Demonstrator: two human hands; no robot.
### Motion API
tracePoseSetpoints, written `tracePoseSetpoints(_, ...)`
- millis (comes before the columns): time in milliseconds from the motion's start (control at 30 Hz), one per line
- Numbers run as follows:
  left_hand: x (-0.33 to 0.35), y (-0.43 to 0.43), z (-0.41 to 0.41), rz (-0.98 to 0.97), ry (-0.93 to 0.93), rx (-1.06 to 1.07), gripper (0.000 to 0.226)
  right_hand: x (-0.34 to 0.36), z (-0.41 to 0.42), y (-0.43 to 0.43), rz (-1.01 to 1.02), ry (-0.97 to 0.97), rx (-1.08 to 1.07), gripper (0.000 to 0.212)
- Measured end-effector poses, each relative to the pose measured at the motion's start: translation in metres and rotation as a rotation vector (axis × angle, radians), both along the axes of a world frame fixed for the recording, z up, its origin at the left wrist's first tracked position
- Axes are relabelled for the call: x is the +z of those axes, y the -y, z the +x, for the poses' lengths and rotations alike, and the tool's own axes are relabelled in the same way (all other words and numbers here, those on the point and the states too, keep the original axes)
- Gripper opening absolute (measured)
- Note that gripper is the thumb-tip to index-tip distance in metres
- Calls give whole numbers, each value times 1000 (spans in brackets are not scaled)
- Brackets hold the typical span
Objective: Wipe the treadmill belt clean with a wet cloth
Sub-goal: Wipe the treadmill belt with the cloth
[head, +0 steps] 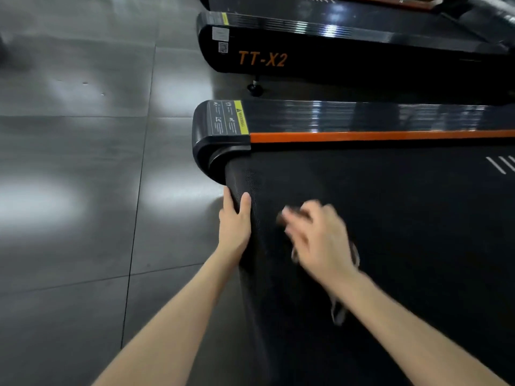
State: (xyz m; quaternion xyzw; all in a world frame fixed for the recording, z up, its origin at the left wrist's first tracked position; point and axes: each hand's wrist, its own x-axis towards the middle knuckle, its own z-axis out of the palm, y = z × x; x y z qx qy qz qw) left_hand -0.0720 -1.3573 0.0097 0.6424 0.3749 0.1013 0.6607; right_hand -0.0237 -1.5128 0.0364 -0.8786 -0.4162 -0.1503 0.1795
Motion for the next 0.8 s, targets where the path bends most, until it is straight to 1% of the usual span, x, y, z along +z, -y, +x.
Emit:
tracePoseSetpoints(67, -6, -1, 4, 17, 3, 16, 62, -1, -22, 11, -17, -36, 240, 32)
tracePoseSetpoints(100, -9, -1, 4, 13, 4, 20, 60, -2, -12, 13, -12, -46, 303, 31)
tracePoseSetpoints(133, -12, -1, 5, 14, 14, 24, 58, -2, 6, 9, -12, -30, 303, 31)
tracePoseSetpoints(167, -13, -2, 6, 11, 24, 30, 58, -3, 30, 1, -7, 6, 234, 30)
tracePoseSetpoints(200, -13, -3, 6, -1, 37, 33, 58, -6, 57, -11, 2, 37, 111, 30)
tracePoseSetpoints(267, -15, -2, 7, -27, 61, 35, 59, -6, 105, -35, 4, 21, -165, 29)
tracePoseSetpoints(300, -15, -2, 7, -28, 79, 33, 58, -5, 122, -48, -20, -10, -269, 29)
tracePoseSetpoints(333, -16, -3, 9, -24, 90, 34, 58, -4, 132, -60, -38, -33, -340, 31)
tracePoseSetpoints(400, -19, -3, 10, -23, 93, 41, 58, -1, 130, -81, -51, -64, -371, 33)
tracePoseSetpoints(433, -20, -3, 10, -24, 87, 41, 57, 0, 119, -90, -40, -78, -330, 33)
tracePoseSetpoints(467, -21, -3, 10, -24, 83, 40, 57, -1, 104, -95, -22, -65, -240, 34)
tracePoseSetpoints(567, -22, -4, 9, -42, 80, 35, 59, -6, 60, -89, -8, -26, 132, 37)
tracePoseSetpoints(600, -22, -4, 9, -46, 82, 36, 58, -5, 62, -82, -34, -10, 206, 37)
tracePoseSetpoints(633, -22, -5, 9, -41, 85, 37, 57, -5, 72, -78, -50, 11, 216, 36)
tracePoseSetpoints(667, -22, -5, 9, -33, 86, 37, 56, -4, 86, -76, -48, 24, 150, 34)
tracePoseSetpoints(767, -22, -3, 10, -25, 77, 42, 56, -4, 123, -85, -4, -25, -215, 28)
tracePoseSetpoints(800, -22, -4, 11, -18, 82, 44, 56, -6, 127, -89, -14, -29, -280, 28)
